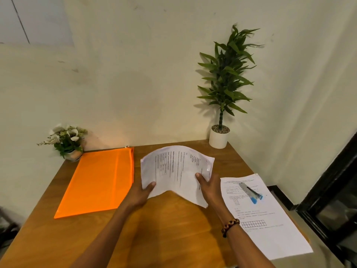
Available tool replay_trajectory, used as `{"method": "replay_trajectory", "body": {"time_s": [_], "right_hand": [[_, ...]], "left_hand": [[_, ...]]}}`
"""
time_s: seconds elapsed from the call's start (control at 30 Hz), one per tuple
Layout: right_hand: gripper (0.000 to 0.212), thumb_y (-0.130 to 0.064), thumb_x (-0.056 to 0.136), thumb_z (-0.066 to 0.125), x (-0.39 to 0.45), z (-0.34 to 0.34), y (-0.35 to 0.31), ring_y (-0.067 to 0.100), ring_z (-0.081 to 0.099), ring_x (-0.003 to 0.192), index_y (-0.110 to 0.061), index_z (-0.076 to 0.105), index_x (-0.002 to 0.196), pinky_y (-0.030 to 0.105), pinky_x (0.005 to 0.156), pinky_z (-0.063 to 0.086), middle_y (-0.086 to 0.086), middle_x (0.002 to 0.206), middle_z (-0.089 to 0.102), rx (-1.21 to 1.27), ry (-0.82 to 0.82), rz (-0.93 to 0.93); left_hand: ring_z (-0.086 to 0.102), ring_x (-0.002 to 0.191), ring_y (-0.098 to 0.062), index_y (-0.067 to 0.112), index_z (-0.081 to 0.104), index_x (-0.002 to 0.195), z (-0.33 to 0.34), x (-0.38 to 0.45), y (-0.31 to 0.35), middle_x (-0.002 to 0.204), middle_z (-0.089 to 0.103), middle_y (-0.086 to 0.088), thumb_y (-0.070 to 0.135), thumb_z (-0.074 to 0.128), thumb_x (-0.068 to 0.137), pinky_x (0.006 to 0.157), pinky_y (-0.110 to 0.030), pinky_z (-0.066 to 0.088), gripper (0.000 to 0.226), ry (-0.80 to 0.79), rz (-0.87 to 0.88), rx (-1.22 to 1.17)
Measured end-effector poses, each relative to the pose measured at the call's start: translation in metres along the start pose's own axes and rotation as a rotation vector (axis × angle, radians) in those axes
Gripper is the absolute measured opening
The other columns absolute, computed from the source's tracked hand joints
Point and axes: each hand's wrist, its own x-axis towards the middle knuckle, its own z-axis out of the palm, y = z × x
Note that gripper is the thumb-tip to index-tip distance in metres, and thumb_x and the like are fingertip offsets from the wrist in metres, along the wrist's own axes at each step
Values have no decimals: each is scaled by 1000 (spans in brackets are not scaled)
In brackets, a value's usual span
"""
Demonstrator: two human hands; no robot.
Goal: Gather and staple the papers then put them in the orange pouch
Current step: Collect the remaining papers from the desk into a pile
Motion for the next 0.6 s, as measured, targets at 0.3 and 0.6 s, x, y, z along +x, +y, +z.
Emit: {"method": "replay_trajectory", "body": {"time_s": [0.3, 0.6], "right_hand": [[46, -34, 87, 79, 5, -9, 10, 13, 67, 103, -27, 52, 122, 29, 76, 58, -4, 124, 67, 2, -228, 106], [76, -59, 74, 82, -19, 13, 5, 20, 65, 112, -24, 46, 132, 43, 91, 60, 0, 129, 62, -14, -381, 135]], "left_hand": [[50, 127, -20, 22, 36, 149, -39, 3, 32, 146, 48, -2, 30, 87, 76, 100, -40, 48, 89, 508, 183, 181], [57, 113, -13, 31, 57, 125, 25, 11, 84, 123, 63, 8, 43, 37, 106, 92, -29, 48, 30, -13, 649, 668]]}}
